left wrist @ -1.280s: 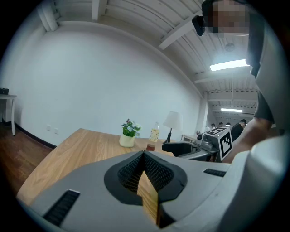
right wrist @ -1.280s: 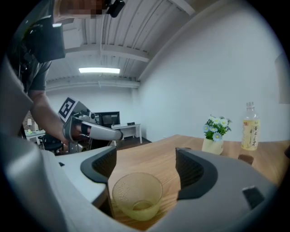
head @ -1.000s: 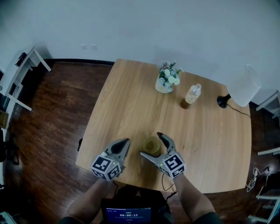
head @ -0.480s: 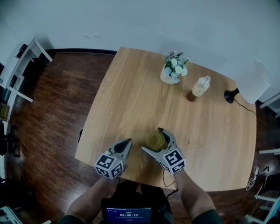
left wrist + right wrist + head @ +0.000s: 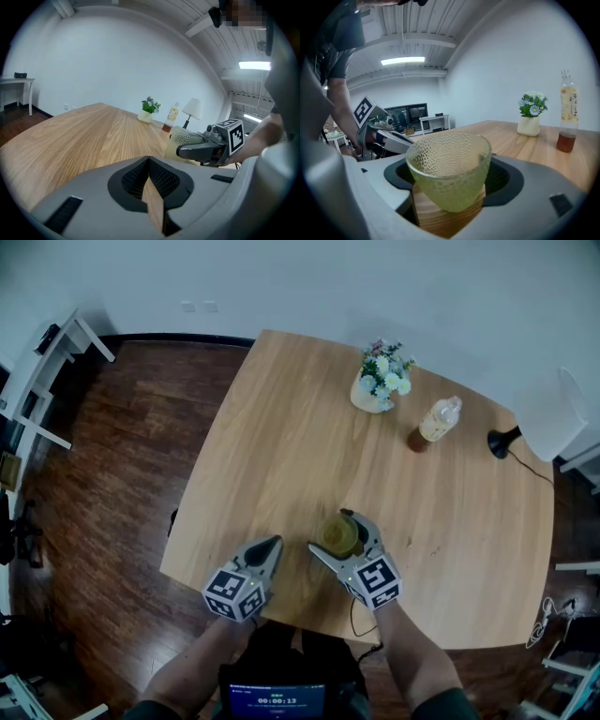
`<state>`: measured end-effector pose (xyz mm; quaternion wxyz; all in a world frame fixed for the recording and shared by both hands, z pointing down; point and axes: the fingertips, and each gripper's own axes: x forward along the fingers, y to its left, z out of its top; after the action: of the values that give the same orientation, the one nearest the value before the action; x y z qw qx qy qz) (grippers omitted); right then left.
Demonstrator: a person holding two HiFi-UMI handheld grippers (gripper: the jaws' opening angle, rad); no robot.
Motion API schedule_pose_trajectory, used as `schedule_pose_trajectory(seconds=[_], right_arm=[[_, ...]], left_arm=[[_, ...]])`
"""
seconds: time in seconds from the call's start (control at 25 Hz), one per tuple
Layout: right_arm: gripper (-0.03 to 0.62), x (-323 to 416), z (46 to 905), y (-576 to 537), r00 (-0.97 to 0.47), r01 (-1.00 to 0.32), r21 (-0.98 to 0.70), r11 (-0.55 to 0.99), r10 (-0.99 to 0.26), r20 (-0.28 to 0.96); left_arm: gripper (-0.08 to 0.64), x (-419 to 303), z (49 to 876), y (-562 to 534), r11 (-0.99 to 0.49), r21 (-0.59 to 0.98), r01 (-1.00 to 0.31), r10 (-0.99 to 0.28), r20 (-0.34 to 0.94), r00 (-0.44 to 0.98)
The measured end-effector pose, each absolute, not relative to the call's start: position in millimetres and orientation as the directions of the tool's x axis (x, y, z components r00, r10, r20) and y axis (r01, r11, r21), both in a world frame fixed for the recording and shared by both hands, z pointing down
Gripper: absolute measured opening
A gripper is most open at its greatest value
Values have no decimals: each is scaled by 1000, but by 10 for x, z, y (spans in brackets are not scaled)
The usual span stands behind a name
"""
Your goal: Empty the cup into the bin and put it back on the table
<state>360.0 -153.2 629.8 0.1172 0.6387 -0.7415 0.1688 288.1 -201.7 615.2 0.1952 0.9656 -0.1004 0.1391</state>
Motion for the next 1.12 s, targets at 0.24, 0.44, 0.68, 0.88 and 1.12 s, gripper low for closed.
schedule_pose_trajectory(seconds=[0.24, 0.44, 0.68, 0.88, 1.12], right_arm=[[400, 3583, 6241, -1517, -156, -987, -103, 125, -910, 384], [400, 3561, 6029, -1513, -161, -985, -114, 129, -922, 351], [400, 3492, 5620, -1532, -183, -982, -101, 159, -932, 312], [399, 3486, 5212, -1539, -181, -983, -83, 163, -936, 301], [399, 3414, 4740, -1481, -192, -981, -65, 181, -937, 291]], left_arm=[[0, 2828, 6131, -2049, -901, 350, -255, -148, 305, 941], [0, 2821, 5961, -2061, -903, 351, -249, -155, 274, 949], [0, 2774, 5442, -2129, -911, 328, -249, -195, 190, 962], [0, 2699, 4991, -2167, -946, 198, -256, -232, 134, 963], [0, 2622, 4474, -2094, -970, 106, -220, -215, 56, 975]])
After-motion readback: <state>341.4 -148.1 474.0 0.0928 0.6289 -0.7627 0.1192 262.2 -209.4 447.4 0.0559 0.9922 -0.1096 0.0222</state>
